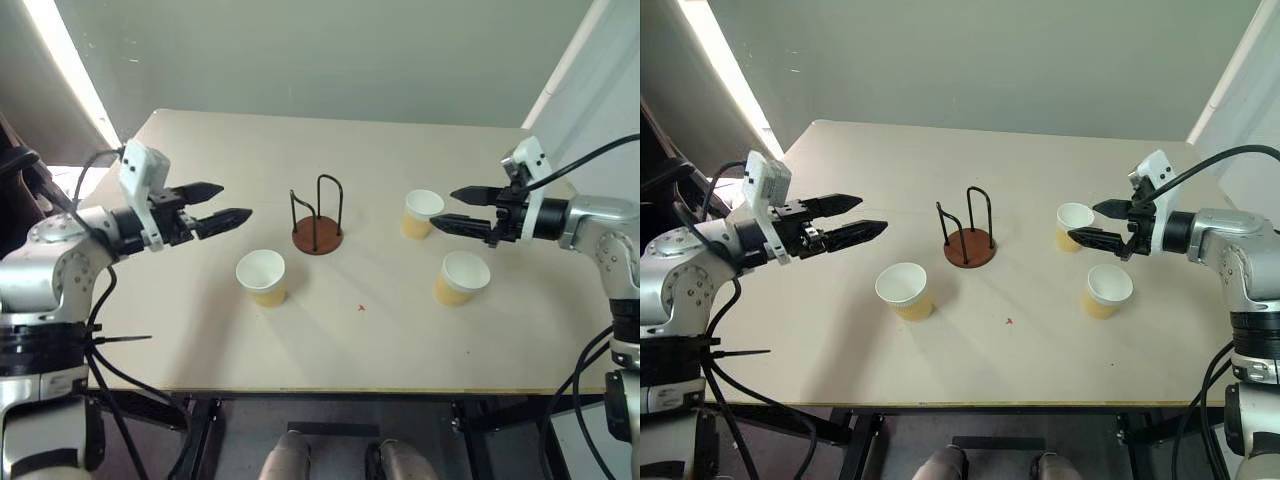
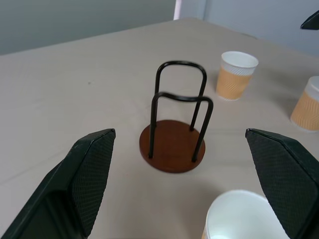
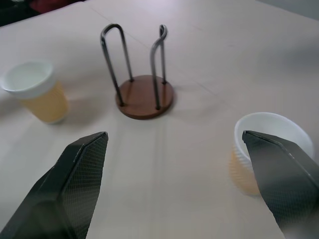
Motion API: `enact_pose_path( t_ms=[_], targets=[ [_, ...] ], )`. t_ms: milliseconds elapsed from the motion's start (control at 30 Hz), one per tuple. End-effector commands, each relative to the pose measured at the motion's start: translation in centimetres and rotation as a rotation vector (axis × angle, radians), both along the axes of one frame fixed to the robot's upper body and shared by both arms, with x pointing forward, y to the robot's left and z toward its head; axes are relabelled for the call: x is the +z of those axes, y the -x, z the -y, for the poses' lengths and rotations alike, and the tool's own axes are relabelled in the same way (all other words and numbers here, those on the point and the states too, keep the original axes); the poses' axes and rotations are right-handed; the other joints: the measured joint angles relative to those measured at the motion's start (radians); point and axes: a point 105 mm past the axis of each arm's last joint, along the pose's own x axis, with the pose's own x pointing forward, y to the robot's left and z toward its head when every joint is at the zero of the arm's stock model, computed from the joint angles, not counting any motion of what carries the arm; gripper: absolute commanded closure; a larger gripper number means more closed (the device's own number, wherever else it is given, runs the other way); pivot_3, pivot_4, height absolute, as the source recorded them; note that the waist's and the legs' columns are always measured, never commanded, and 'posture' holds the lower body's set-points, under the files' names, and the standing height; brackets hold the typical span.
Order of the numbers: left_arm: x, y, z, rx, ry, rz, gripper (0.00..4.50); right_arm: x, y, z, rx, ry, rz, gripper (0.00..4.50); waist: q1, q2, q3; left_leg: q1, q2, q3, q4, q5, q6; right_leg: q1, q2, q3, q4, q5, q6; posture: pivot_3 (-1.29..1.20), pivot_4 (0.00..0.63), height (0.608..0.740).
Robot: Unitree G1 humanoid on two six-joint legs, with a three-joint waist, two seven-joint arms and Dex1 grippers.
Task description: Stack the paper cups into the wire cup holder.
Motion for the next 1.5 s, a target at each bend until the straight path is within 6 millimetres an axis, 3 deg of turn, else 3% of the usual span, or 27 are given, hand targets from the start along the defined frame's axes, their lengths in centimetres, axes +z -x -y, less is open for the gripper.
enact_pose_path(
  t_ms=[33, 133, 533, 800, 1000, 1500],
  targets=[
    [1.1, 0.0, -0.1, -0.010, -0.026, 0.039, 0.02, 2.2, 1.1, -0.6, 0.041, -0.026, 0.062, 0.00, 0.000, 0.000, 0.000, 0.000, 0.000, 0.000, 0.000, 0.000, 0.000, 0.000, 0.000, 0.000, 0.000, 0.000, 0.000, 0.00, 0.150, 0.740],
    [1.1, -0.2, -0.1, -0.014, -0.031, 0.036, 0.02, 2.6, 1.6, -1.5, 0.070, -0.022, 0.073, 0.00, 0.000, 0.000, 0.000, 0.000, 0.000, 0.000, 0.000, 0.000, 0.000, 0.000, 0.000, 0.000, -0.001, 0.000, 0.000, 0.00, 0.150, 0.740],
    [0.3, 0.0, -0.2, -0.017, -0.030, 0.006, 0.02, 2.0, 1.0, -1.5, 0.060, -0.016, 0.064, 0.00, 0.000, 0.000, 0.000, -0.001, 0.000, -0.001, 0.000, 0.000, 0.000, 0.000, 0.000, 0.000, -0.001, 0.000, 0.001, 0.00, 0.150, 0.740],
    [-0.3, -0.2, 1.2, -0.052, -0.048, -0.002, 0.02, 1.9, 1.6, -1.6, 0.083, -0.008, 0.045, 0.00, 0.001, 0.000, 0.000, -0.001, 0.000, -0.001, 0.001, 0.000, 0.000, 0.000, 0.000, 0.000, -0.001, 0.001, 0.001, 0.00, 0.150, 0.740],
    [0.0, -0.4, 3.8, -0.122, -0.052, 0.012, 0.02, 2.0, 3.0, -1.9, 0.135, -0.011, 0.005, 0.00, 0.002, 0.000, 0.000, -0.001, -0.001, 0.000, 0.001, 0.001, 0.000, 0.000, 0.000, 0.000, -0.001, 0.001, 0.001, 0.00, 0.150, 0.740],
    [-1.6, -1.9, 6.6, -0.157, -0.058, -0.037, 0.02, 2.2, 3.3, -1.3, 0.094, -0.005, 0.006, 0.00, 0.003, 0.000, 0.000, -0.001, -0.001, 0.000, 0.002, 0.001, 0.001, 0.001, 0.000, 0.000, -0.001, 0.002, 0.004, 0.00, 0.150, 0.740]
  ],
)
